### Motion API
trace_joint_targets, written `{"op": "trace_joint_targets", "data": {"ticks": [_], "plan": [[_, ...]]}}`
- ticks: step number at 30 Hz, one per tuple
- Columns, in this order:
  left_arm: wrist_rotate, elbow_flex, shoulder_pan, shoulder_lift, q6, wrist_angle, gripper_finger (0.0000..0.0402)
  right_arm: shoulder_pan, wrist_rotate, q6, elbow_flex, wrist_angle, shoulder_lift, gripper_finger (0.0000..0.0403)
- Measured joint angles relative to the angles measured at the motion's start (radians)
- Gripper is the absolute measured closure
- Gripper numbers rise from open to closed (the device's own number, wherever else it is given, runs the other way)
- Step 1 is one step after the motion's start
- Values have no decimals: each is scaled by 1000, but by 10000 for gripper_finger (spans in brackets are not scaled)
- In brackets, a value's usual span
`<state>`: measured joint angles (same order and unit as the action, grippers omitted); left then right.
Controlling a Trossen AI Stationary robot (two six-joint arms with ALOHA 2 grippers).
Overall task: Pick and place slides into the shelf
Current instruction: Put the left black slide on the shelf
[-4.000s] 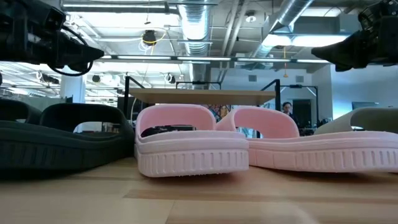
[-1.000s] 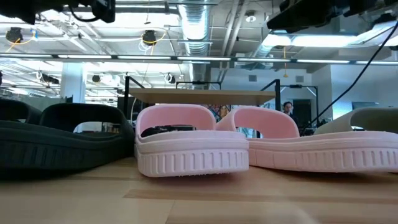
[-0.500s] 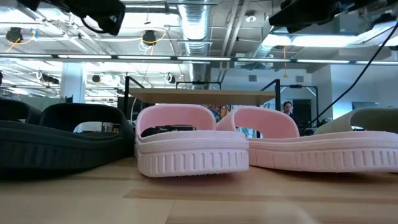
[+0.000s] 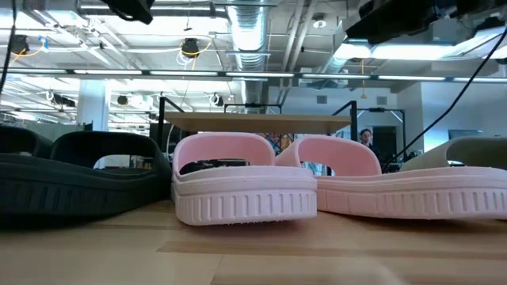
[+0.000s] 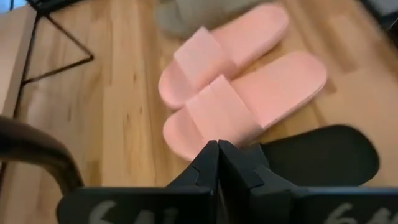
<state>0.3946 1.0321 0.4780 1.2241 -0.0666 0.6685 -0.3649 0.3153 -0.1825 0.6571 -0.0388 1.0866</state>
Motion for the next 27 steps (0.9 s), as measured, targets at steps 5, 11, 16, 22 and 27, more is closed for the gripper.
{"op": "trace_joint_targets", "data": {"ticks": [5,11,16,22,27], "plan": [[132,129,101,169,-136,170,401,0,0,0,0,-39,0,403],[196,258,162,355,-320,388,401,0,0,-6,0,-36,0,403],[194,328,182,484,-509,588,378,0,0,-9,0,-36,0,403],[133,341,209,563,-673,702,328,0,0,-10,0,-36,0,403],[84,340,241,563,-764,703,296,0,0,-10,0,-36,0,403]]}}
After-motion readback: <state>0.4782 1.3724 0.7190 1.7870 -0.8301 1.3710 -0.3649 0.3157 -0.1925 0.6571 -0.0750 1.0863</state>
